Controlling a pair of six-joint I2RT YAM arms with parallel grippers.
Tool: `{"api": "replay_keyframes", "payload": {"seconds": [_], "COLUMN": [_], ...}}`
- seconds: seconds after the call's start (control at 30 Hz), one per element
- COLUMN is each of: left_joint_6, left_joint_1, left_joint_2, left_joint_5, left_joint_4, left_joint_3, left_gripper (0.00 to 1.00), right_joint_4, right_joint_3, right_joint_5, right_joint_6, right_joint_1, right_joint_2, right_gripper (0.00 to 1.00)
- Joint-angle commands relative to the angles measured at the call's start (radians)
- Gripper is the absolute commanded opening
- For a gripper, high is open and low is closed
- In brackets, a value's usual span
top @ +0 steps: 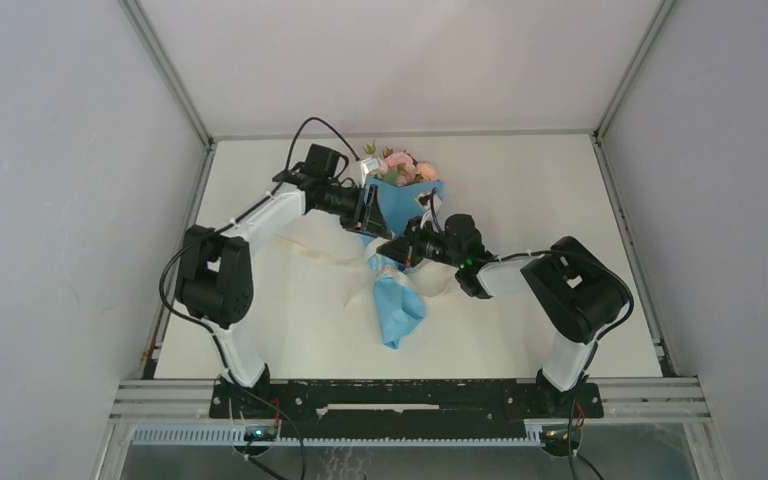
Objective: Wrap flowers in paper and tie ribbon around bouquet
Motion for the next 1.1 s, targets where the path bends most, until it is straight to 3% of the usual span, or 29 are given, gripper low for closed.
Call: {"api": "replay_keyframes", "payload": {"seconds": [0.0,0.2,0.3,0.37,0.5,0.6,0.67,0.83,0.9,1.0,1.07], "left_joint_6": [0.277,0.583,0.682,0.67,0.585,0.437,0.335,0.251,0.218,0.126,0.084], "left_joint_1": [0.022,0.044,0.043,0.031,-0.1,-0.145,-0.145,-0.146,-0.146,-0.146,-0.145], "left_joint_2": [-0.143,-0.414,-0.569,-0.674,-0.811,-0.731,-0.673,-0.623,-0.582,-0.527,-0.476], "left_joint_5": [-0.15,-0.428,-0.476,-0.485,-0.593,-0.582,-0.557,-0.466,-0.497,-0.52,-0.534], "left_joint_4": [-0.234,-0.455,-0.531,-0.475,-0.023,0.383,0.569,0.919,1.089,1.344,1.419], "left_joint_3": [0.119,0.101,0.018,-0.104,-0.415,-0.563,-0.635,-0.815,-0.874,-0.967,-0.983], "left_gripper": [0.58,0.68,0.68,0.69,0.73,0.75,0.77,0.78,0.79,0.87,0.82], "right_joint_4": [0.061,0.044,0.009,0.015,0.006,0.017,0.035,0.035,-0.02,-0.114,-0.157], "right_joint_3": [0.038,0.052,0.066,0.066,0.083,0.09,0.09,0.094,0.108,0.124,0.136], "right_joint_5": [-0.055,-0.125,-0.153,-0.16,-0.154,-0.136,-0.127,-0.103,-0.101,-0.084,-0.079], "right_joint_6": [-0.072,-0.144,-0.164,-0.154,-0.151,-0.126,-0.091,-0.08,-0.103,-0.155,-0.178], "right_joint_1": [-0.02,-0.03,-0.028,-0.028,-0.022,-0.012,-0.008,0.001,-0.001,0.005,0.009], "right_joint_2": [-0.029,-0.023,-0.03,-0.036,-0.035,-0.001,0.012,0.0,-0.021,-0.056,-0.072], "right_gripper": [0.0,0.0,0.0,0.0,0.0,0.0,0.0,0.0,0.0,0.0,0.0]}}
